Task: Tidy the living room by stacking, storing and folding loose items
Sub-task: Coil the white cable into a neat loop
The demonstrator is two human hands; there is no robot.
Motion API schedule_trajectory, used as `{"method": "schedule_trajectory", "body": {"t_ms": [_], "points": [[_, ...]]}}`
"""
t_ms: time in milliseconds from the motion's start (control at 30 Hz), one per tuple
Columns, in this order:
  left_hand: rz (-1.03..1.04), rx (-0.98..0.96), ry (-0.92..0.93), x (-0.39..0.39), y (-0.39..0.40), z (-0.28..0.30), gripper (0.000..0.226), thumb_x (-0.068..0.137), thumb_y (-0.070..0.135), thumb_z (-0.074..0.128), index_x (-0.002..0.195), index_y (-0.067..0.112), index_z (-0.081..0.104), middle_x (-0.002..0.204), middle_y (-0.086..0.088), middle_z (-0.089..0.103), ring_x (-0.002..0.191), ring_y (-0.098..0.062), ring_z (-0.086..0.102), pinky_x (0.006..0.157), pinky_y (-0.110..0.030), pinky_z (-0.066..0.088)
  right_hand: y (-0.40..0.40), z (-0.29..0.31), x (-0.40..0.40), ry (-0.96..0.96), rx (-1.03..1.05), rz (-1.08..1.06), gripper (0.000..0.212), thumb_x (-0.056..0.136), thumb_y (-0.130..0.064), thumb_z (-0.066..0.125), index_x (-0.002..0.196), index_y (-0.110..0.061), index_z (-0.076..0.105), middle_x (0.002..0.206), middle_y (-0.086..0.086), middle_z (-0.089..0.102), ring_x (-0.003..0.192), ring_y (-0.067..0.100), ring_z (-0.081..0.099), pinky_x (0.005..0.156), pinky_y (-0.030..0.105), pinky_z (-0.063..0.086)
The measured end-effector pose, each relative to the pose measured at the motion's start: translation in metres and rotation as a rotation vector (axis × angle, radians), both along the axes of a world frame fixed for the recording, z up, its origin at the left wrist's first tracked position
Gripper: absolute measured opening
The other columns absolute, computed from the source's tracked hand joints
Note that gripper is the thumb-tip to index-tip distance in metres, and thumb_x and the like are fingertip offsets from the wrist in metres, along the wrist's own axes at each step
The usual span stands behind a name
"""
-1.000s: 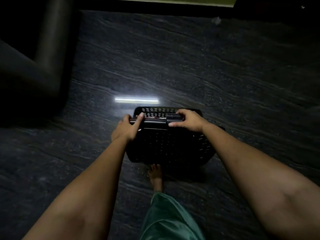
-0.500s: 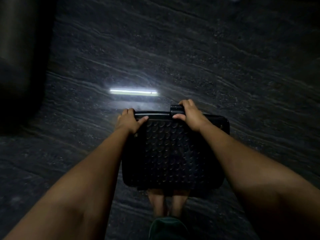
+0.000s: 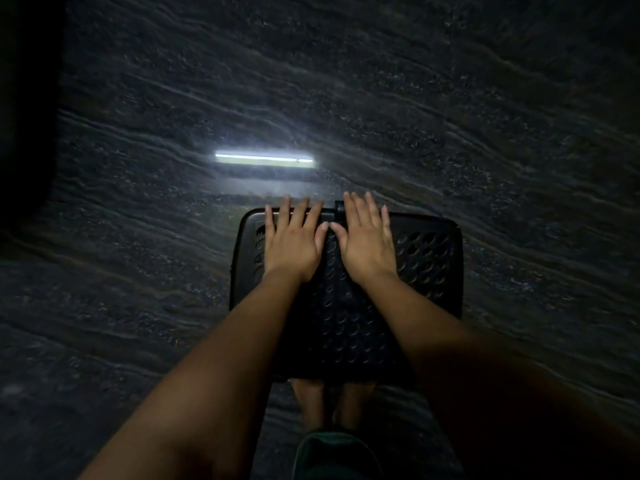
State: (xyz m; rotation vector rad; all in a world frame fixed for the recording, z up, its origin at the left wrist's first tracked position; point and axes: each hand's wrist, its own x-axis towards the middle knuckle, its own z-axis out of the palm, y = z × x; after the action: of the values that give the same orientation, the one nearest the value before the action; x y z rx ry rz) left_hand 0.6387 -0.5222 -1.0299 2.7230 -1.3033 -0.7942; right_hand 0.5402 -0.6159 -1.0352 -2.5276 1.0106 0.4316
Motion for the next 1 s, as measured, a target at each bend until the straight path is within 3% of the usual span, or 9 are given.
{"method": "schedule_trajectory", "body": {"t_ms": [267,367,467,533,667,733,800,867,1000], "points": [[0.012,0.104,0.067,0.001,-0.004,-0.009,0.054,0.101,0.048,0.016,0.152,0.030,0.010,0.159,0.003,0.006,0.146,-0.022,-0.018,0.109,-0.047,-0.024,0.000,-0.007,0.005,0.070,-0.016,-0.006,0.056,0.102,-0.042,0.017,0.151,-0.016,0.015,0.158,0.003,0.017,0.147,0.019,0.003,0.117,0.041,-0.011],[0.013,0.116,0.109,0.002,-0.007,-0.005,0.055,0.101,0.049,0.017,0.152,0.031,0.007,0.160,0.003,0.004,0.145,-0.022,-0.020,0.109,-0.047,-0.023,-0.005,-0.002,0.008,0.085,0.059,-0.014,0.055,0.102,-0.042,0.018,0.151,-0.017,0.012,0.159,0.003,0.011,0.147,0.018,-0.003,0.116,0.039,-0.016],[0.047,-0.019,0.053,0.001,0.011,0.000,0.058,0.101,0.047,0.023,0.153,0.027,0.008,0.161,-0.002,0.004,0.147,-0.024,-0.015,0.117,-0.045,-0.015,-0.005,0.008,-0.004,-0.002,0.117,-0.006,0.057,0.102,-0.042,0.023,0.152,-0.020,0.008,0.160,0.003,0.005,0.147,0.017,-0.009,0.115,0.036,-0.018],[0.304,-0.134,-0.009,-0.007,0.037,0.006,0.062,0.100,0.047,0.027,0.153,0.022,0.009,0.161,-0.008,0.008,0.148,-0.028,-0.006,0.118,-0.042,-0.009,-0.003,0.016,-0.032,-0.047,0.007,-0.155,0.061,0.101,-0.044,0.026,0.153,-0.022,0.003,0.161,0.005,0.001,0.147,0.020,-0.009,0.114,0.037,-0.016],[1.089,-0.169,-0.053,-0.035,0.111,0.003,0.065,0.099,0.050,0.029,0.152,0.013,0.017,0.156,-0.016,0.022,0.144,-0.035,0.018,0.118,-0.048,0.015,0.007,0.022,-0.126,-0.040,-0.213,-0.891,0.065,0.100,-0.047,0.029,0.153,-0.015,0.010,0.158,0.012,0.014,0.147,0.026,0.010,0.117,0.044,-0.003],[1.511,-0.177,0.142,-0.049,0.140,-0.002,0.070,0.098,0.058,0.022,0.150,0.011,0.023,0.154,-0.016,0.028,0.141,-0.033,0.029,0.116,-0.042,0.021,0.010,0.007,-0.170,-0.065,-0.034,-1.304,0.067,0.098,-0.054,0.028,0.152,-0.014,0.019,0.156,0.013,0.024,0.144,0.029,0.021,0.119,0.045,0.008],[1.831,-0.140,0.493,-0.066,0.155,-0.004,0.085,0.093,0.068,0.013,0.149,0.006,0.028,0.153,-0.015,0.031,0.139,-0.031,0.033,0.114,-0.036,0.023,0.019,-0.009,-0.197,-0.134,0.344,-1.599,0.076,0.093,-0.067,0.023,0.146,-0.015,0.035,0.150,0.010,0.038,0.136,0.030,0.037,0.115,0.045,0.025],[1.901,-0.183,0.718,-0.081,0.161,-0.005,0.089,0.091,0.071,0.010,0.149,0.004,0.027,0.153,-0.012,0.032,0.139,-0.029,0.034,0.113,-0.033,0.025,0.033,-0.013,-0.207,-0.216,0.637,-1.654,0.081,0.089,-0.073,0.022,0.141,-0.016,0.044,0.142,0.004,0.048,0.128,0.028,0.046,0.111,0.043,0.034],[1.905,-0.402,0.917,-0.086,0.165,-0.009,0.095,0.086,0.079,0.012,0.148,0.010,0.034,0.149,-0.007,0.041,0.136,-0.028,0.039,0.114,-0.035,0.030,0.045,-0.005,-0.205,-0.364,0.766,-1.632,0.080,0.087,-0.075,0.024,0.141,-0.018,0.045,0.143,0.007,0.049,0.128,0.028,0.048,0.103,0.039,0.039]]}}
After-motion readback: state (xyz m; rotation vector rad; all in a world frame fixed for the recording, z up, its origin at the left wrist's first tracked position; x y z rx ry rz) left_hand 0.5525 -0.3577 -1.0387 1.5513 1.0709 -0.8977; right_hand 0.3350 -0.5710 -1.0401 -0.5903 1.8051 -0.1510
